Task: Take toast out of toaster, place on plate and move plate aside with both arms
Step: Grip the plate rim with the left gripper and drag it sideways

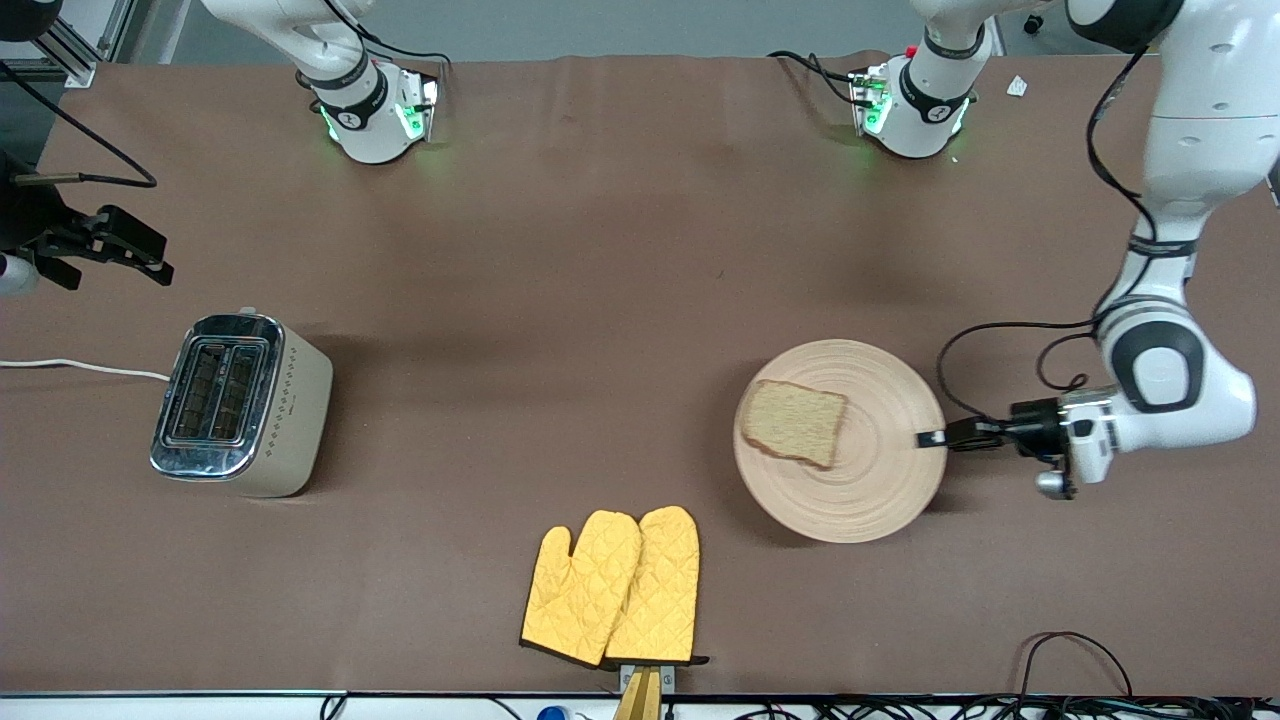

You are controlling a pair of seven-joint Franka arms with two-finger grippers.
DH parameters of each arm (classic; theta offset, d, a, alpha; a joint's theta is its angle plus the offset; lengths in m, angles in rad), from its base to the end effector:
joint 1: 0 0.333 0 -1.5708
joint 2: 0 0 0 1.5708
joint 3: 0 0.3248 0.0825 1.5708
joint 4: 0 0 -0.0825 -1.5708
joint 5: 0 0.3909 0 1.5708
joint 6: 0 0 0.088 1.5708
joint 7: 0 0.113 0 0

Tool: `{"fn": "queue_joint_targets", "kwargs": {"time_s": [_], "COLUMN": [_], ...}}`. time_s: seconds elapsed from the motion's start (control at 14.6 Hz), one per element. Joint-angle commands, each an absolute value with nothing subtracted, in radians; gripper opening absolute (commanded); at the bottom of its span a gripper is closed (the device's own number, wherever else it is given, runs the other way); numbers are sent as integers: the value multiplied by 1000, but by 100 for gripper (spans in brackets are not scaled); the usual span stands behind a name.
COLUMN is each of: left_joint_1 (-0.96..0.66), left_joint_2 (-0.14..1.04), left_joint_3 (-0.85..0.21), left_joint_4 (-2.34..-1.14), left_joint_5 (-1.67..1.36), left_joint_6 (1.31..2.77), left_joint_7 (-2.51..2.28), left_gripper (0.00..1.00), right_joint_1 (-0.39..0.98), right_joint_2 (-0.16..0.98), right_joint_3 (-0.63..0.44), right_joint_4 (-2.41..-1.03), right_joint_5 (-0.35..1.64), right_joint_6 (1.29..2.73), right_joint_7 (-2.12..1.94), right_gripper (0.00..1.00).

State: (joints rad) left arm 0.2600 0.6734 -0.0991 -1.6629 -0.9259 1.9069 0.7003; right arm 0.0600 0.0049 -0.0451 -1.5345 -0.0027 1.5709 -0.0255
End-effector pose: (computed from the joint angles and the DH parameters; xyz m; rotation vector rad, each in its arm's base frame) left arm 0.6625 0.0514 0.2127 2.2023 -0.0026 -0.0092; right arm 0.5637 0.0082 0.6420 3.1375 0.0633 0.0494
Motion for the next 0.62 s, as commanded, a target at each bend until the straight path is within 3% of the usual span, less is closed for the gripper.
{"fn": "queue_joint_targets", "kwargs": {"time_s": [0.0,0.48,0.55], "left_joint_1": [346,451,454], "left_joint_2": [716,828,828], "left_joint_3": [-117,-115,-114], "left_joint_4": [-1606,-1585,-1583], "left_joint_5": [-879,-879,-877], "left_joint_6": [1850,1829,1829], "left_joint_7": [765,937,934], "left_gripper": [0,2,8], "right_joint_1": [52,55,58], "right_joint_2": [3,3,3], "right_joint_3": [-32,-31,-32], "right_joint_4": [-1525,-1525,-1525], "right_joint_5": [-18,-18,-18], "right_joint_6": [1557,1552,1554], "right_joint_7": [-17,-14,-14], "right_gripper": [100,100,100]}}
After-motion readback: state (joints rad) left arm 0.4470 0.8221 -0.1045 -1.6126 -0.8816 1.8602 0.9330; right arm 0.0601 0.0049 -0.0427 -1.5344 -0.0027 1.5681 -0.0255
